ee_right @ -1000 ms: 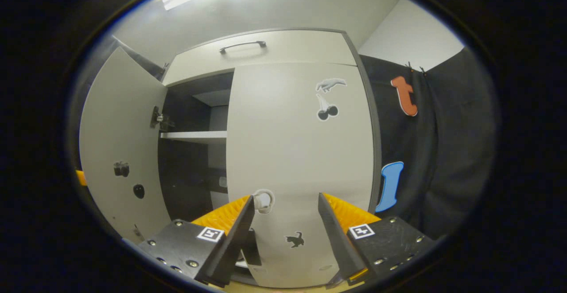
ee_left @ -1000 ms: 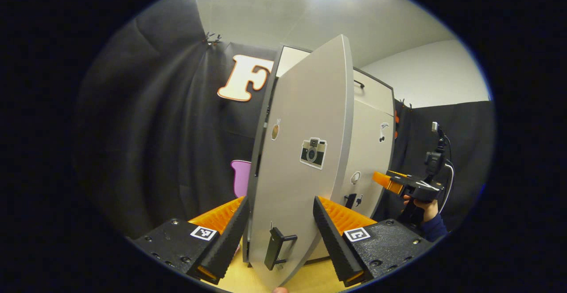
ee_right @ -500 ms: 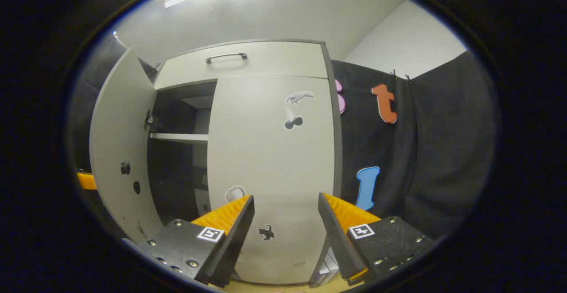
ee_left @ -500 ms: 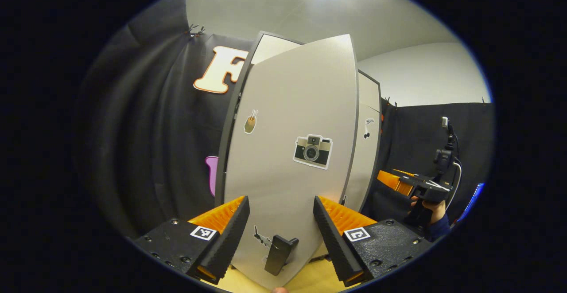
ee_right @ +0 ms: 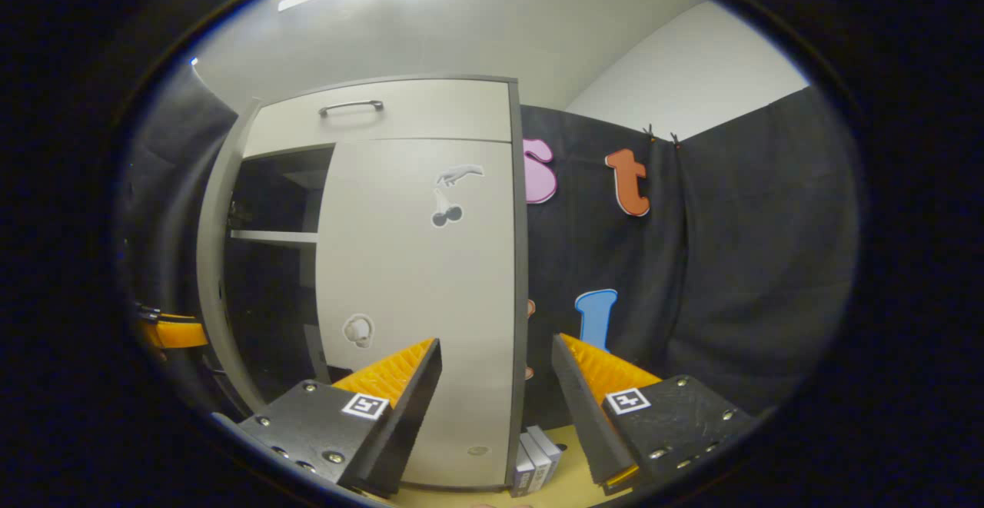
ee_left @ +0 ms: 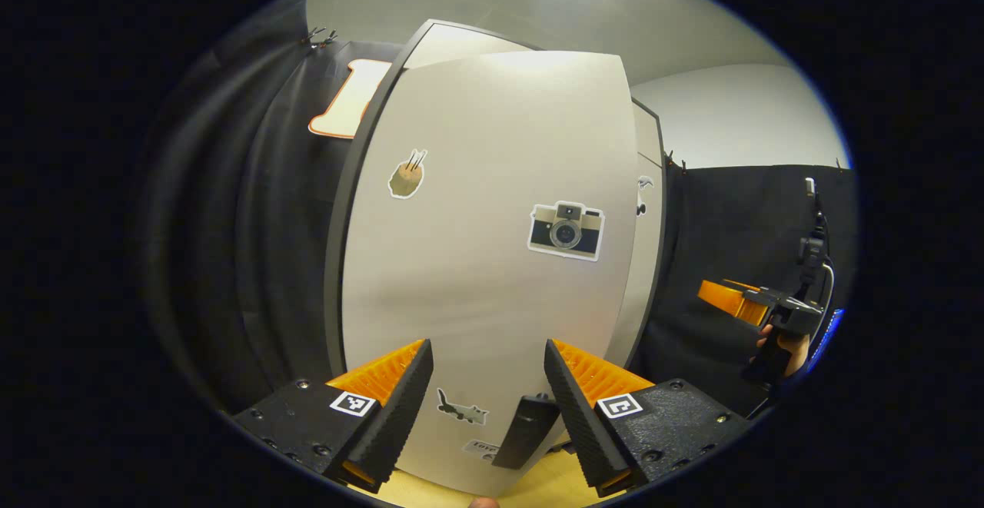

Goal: Grab one shoe with the right hand and put it into the shoe cabinet, grab the other shoe with the left hand and put it into the shoe cabinet; then close the right door with the right hand and the left door with the left hand.

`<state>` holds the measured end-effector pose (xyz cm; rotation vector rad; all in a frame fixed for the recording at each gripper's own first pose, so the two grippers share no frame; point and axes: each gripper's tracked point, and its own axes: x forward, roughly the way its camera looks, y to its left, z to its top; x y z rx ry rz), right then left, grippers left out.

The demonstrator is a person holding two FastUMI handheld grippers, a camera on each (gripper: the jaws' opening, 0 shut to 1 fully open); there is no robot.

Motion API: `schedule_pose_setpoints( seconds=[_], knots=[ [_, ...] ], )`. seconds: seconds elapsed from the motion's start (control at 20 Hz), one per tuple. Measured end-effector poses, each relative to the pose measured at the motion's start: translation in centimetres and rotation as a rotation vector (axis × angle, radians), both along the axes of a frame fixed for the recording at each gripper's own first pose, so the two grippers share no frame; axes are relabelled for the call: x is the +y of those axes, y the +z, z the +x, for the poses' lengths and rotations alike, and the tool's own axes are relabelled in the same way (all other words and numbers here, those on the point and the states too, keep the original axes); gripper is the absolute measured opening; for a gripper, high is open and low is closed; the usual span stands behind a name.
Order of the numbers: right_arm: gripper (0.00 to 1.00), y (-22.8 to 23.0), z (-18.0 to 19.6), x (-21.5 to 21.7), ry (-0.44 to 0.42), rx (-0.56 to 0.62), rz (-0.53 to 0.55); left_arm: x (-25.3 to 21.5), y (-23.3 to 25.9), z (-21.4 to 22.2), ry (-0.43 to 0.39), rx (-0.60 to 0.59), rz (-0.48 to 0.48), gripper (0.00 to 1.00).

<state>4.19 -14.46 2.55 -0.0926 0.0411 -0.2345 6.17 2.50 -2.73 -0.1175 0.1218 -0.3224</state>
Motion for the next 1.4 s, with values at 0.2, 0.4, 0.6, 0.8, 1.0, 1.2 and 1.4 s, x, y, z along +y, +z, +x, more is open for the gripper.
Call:
schedule_pose_setpoints(
  seconds=[0.2, 0.4, 0.6, 0.8, 1.0, 1.2, 1.4],
  knots=[
    [0.83, 0.1, -0.5, -1.6, -0.033, -0.001, -0.001, -0.9, -0.9, 1.7, 0.0, 0.017, -0.014, 0.89],
    [0.88, 0.2, -0.7, -2.4, -0.046, -0.002, 0.001, -1.4, -1.5, 2.6, 0.025, 0.013, 0.021, 0.89],
    [0.88, 0.4, -1.0, -2.7, -0.055, -0.01, 0.001, -1.8, -2.0, 3.0, 0.047, 0.008, 0.054, 0.89],
    [0.88, 0.5, -1.2, -3.2, -0.067, -0.016, -0.005, -2.7, -2.6, 3.5, 0.043, 0.02, 0.038, 0.89],
    [0.88, 0.3, -1.1, -3.7, -0.076, -0.018, 0.006, -3.1, -3.4, 4.1, 0.048, 0.033, 0.03, 0.89],
    [0.88, 0.2, -0.8, -3.9, -0.077, -0.017, 0.011, -3.1, -3.6, 4.5, 0.057, 0.031, 0.034, 0.89],
    [0.88, 0.3, -0.3, -3.7, -0.073, -0.024, 0.011, -3.3, -3.7, 4.8, 0.052, 0.033, 0.038, 0.89]
  ],
)
